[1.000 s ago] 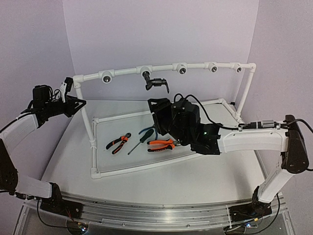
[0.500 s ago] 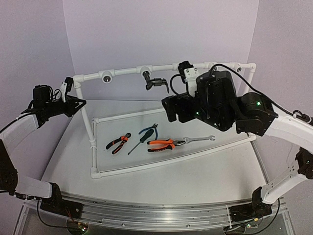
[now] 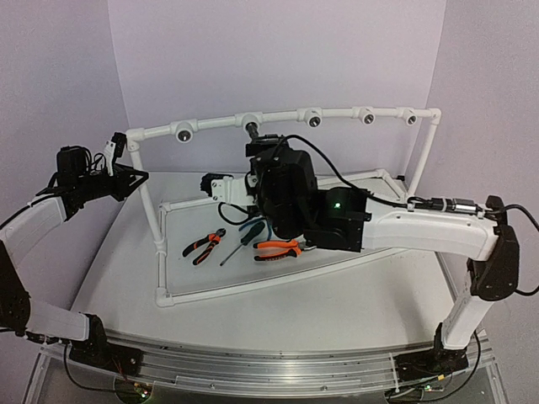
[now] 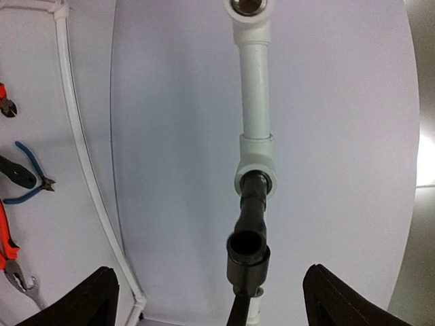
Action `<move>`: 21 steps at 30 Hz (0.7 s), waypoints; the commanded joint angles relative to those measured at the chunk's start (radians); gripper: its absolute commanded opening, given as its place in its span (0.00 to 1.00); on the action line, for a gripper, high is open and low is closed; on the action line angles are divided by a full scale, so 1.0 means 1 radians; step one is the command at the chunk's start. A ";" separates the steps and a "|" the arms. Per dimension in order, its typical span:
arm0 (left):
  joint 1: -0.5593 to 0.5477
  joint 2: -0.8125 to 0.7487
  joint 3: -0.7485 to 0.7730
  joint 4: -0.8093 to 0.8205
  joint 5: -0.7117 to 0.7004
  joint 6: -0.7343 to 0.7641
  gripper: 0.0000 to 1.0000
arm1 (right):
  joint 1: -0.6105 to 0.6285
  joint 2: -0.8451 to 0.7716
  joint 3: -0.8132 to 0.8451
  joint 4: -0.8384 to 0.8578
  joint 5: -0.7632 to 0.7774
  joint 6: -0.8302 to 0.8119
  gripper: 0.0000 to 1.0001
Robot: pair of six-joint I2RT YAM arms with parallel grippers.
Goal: Install the water faucets
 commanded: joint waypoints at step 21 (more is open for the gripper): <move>-0.004 0.014 -0.029 -0.189 -0.093 -0.093 0.00 | -0.115 0.164 0.154 0.256 -0.006 -0.280 0.38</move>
